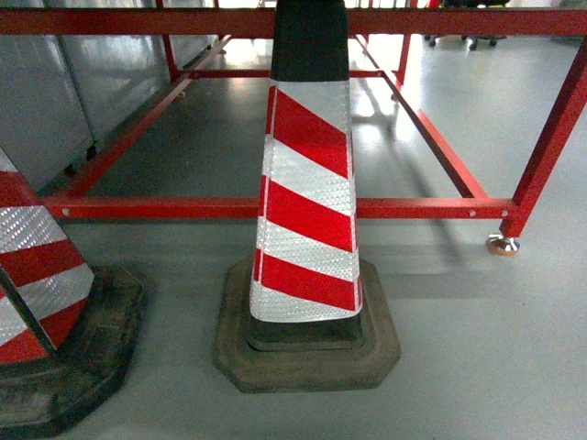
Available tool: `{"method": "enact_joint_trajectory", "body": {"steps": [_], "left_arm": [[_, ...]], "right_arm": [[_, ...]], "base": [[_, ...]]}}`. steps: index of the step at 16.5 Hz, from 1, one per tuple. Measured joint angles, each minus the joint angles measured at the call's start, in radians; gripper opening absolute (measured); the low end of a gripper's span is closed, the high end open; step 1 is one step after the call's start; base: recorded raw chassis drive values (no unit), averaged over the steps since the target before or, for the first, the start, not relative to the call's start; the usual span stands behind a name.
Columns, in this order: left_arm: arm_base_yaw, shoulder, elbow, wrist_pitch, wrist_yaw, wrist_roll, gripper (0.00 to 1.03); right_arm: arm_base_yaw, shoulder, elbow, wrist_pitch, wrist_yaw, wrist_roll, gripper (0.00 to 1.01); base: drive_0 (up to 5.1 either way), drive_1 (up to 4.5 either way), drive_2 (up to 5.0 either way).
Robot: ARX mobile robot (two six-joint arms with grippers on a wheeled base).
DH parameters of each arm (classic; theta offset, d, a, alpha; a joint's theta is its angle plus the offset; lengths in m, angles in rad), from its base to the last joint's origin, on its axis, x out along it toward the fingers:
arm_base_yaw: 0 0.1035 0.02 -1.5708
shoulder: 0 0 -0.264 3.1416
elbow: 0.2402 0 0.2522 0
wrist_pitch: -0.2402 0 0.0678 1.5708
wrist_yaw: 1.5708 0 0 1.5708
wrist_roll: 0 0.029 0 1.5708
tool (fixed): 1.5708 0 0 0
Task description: Place box next to blue box on left shelf
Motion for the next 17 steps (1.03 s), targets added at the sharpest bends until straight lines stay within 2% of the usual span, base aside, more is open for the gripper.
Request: {"method": "enact_joint_trajectory", "body": {"steps": [17], "left_arm": [[0.000,0.000,0.000,-0.002,0.000,0.000,0.98]], "right_arm": [[0.000,0.000,0.000,-0.002,0.000,0.000,0.98]], "base": [[0.0,0.00,0.0]]}}
